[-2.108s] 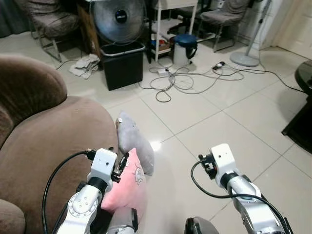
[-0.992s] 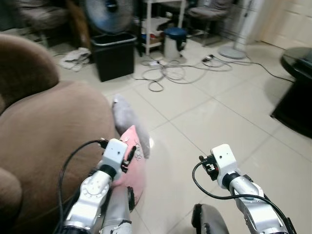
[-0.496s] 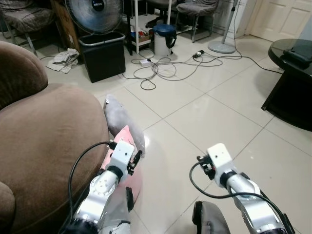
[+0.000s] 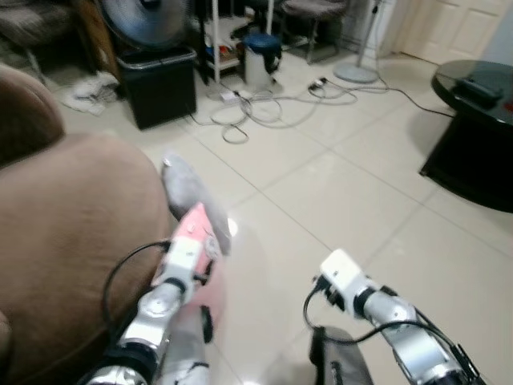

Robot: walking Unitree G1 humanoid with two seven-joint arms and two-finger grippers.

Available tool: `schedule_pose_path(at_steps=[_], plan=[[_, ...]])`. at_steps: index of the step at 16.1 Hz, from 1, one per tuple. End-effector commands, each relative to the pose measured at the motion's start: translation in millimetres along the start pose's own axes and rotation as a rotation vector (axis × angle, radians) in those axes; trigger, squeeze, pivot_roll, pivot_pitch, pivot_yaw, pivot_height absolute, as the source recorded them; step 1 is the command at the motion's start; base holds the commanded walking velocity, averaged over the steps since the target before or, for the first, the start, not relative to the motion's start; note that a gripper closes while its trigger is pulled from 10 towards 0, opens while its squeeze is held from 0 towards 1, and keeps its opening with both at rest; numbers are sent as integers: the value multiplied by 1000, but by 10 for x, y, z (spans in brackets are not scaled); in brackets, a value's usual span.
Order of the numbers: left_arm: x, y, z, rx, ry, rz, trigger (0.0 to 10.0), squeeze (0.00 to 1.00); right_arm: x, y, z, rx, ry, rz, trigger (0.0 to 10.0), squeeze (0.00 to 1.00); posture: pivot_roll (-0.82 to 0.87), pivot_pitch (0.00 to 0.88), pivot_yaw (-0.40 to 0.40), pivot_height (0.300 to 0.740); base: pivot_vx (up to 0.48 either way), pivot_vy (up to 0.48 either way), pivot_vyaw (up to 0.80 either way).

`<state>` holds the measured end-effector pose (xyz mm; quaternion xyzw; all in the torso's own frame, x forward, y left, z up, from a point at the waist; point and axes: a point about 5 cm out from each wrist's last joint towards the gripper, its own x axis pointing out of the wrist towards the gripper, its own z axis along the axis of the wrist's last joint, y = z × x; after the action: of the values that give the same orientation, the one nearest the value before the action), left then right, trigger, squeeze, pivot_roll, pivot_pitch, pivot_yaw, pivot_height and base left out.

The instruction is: Move the pillow to the sofa from floor

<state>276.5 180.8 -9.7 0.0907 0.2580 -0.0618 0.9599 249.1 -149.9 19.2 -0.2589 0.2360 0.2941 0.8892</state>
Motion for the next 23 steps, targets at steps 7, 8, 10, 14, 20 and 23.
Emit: schedule_pose_path(at_steps=[7, 8, 10, 14, 20, 23], plan=[[-3, 211, -81, -60, 35, 134, 10000, 1000, -209, 56, 230, -168, -158, 121, 10000, 0, -62, 150, -152, 584, 0, 0, 0], [-5, 252, -61, -59, 17, 161, 10000, 1000, -257, 58, 289, -161, -188, 129, 10000, 0, -72, 162, -161, 584, 0, 0, 0], [-6, 286, -38, -19, -2, 181, 10000, 1000, -315, 54, 343, -172, -207, 141, 10000, 0, -104, 174, -178, 584, 0, 0, 0], [-48, 572, 119, 99, -92, 411, 10000, 1000, -398, 56, 521, -219, -264, 208, 10000, 0, -144, 212, -216, 584, 0, 0, 0], [-149, 725, -142, 173, 49, 440, 10000, 1000, -531, 46, 568, -245, -255, 309, 10000, 0, -188, 209, -255, 584, 0, 0, 0], [-222, 844, -227, 239, 89, 491, 10000, 1000, -553, 24, 612, -272, -255, 331, 10000, 0, -213, 212, -269, 584, 0, 0, 0]])
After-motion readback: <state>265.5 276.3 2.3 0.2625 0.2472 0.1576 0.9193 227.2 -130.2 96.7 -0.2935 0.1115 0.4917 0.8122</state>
